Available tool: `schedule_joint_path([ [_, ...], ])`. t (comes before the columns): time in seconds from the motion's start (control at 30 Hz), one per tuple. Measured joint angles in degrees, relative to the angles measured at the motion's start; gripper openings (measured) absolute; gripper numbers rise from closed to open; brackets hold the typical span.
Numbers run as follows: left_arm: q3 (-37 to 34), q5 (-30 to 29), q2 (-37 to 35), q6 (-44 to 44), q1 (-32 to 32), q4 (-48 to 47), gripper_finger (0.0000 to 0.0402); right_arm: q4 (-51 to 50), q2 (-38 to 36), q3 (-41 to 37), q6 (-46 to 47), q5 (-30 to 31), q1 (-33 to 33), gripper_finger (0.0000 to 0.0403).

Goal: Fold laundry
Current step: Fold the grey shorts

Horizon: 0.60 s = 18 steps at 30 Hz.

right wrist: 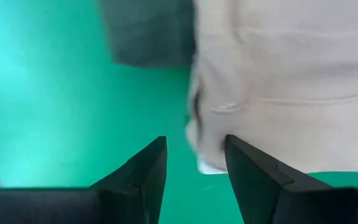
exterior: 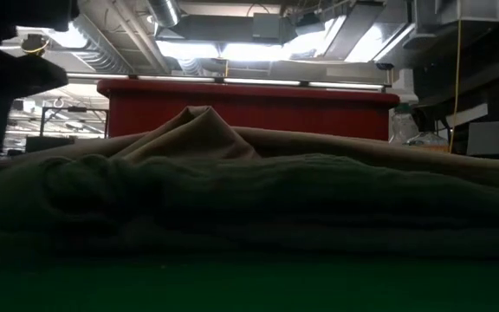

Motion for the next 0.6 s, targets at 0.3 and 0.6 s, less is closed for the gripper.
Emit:
schedule_joint_path([
  [0.3,2.43,5.25,-0.01,-0.06,0.02,0.68,0.0132,-0.9,0.0,8.87,-3.26,6.46,-0.13,0.0163],
  [0.6,2.69,-0.34,0.44,0.42,-1.81,5.11,0.013,2.95,0.96,9.83,-3.48,21.46,-0.16,0.0163],
])
